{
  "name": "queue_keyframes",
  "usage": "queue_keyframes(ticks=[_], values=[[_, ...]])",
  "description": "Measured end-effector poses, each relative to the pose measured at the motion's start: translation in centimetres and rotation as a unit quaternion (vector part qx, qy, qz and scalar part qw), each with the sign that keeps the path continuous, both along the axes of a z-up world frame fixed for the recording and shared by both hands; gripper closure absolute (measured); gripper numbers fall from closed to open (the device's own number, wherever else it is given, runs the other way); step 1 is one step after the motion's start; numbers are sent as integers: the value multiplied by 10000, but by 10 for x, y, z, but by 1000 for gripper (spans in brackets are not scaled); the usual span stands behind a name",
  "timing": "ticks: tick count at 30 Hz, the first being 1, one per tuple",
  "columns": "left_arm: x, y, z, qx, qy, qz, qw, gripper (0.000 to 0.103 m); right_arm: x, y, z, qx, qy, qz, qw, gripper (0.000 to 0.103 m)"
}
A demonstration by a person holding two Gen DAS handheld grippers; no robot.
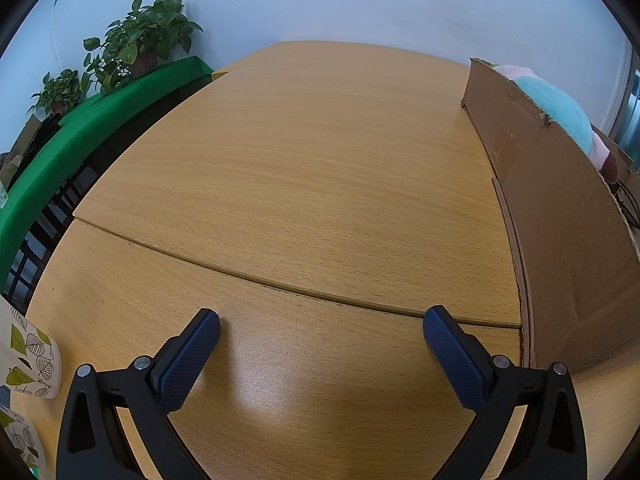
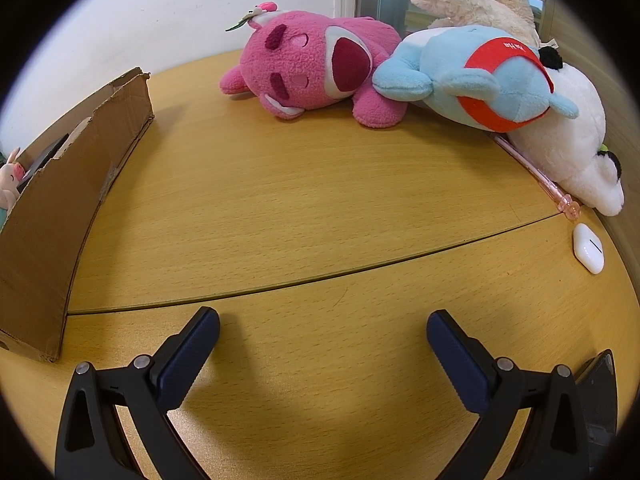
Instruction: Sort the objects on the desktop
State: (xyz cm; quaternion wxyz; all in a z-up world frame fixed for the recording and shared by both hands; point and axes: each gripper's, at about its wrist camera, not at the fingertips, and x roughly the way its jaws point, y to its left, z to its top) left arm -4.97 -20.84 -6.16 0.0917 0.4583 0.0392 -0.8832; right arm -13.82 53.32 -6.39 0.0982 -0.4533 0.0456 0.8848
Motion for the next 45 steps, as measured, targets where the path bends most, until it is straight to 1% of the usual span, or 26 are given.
queue_keyframes(ticks=[16, 17, 32, 33, 45], values=[[0, -1, 0, 3, 4, 7, 10000, 0, 0, 2, -1, -7, 2, 20, 10000, 0], [0, -1, 0, 2, 6, 169, 9999, 0, 0, 2, -1, -6, 2, 20, 10000, 0], [0, -1, 0, 3, 9, 182, 9998, 0, 0, 3, -1, -8, 1, 28, 10000, 0], [0, -1, 0, 2, 5, 291, 9996, 0, -1, 3, -1, -7, 3, 28, 10000, 0], [0, -2, 0, 4, 11, 332, 9994, 0, -3, 2, -1, -9, 1, 29, 10000, 0]])
